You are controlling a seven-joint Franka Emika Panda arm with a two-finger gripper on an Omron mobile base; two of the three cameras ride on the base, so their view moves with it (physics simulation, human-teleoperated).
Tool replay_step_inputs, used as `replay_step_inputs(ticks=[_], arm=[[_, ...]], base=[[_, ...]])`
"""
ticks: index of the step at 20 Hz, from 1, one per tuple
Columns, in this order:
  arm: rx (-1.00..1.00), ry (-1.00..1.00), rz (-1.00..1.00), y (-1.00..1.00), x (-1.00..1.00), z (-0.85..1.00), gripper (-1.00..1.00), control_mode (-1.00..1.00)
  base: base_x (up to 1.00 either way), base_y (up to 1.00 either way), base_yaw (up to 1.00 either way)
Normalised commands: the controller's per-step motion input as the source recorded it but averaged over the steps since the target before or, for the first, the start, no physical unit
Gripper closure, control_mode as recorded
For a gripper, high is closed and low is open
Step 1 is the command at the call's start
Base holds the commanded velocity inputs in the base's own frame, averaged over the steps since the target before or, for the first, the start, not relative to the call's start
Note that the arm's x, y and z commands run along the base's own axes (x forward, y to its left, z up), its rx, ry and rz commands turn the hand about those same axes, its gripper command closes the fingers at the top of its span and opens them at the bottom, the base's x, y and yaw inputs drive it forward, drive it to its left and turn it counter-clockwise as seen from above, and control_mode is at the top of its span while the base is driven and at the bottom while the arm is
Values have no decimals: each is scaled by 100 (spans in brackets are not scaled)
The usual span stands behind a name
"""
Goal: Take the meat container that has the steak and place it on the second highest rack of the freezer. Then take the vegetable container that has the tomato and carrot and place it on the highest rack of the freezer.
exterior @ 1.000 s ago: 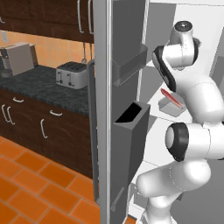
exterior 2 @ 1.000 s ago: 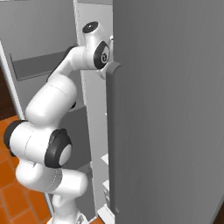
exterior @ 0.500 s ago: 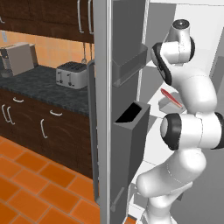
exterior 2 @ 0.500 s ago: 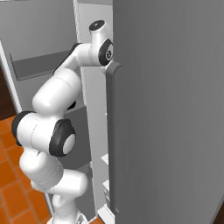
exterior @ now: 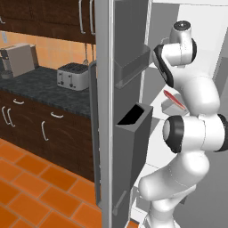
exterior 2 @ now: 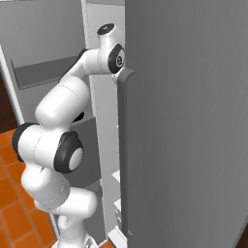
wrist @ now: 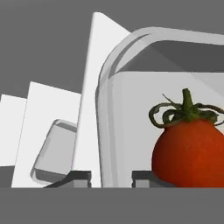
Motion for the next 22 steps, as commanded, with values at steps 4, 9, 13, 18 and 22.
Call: replay_step_inputs(ticks=[4,9,13,18,22], arm=[[0,-3,0,-5,0,-16,-100,-100],[0,-14,0,0,-2,2,-100,-100],[0,-18,0,4,-40,15,-100,-100],[0,-16,0,40,-57,13,-100,-100],[0,-15,0,50,-49,4,-100,-100]], base=[[0,0,0],[0,0,0],[0,0,0],[0,0,0],[0,0,0]])
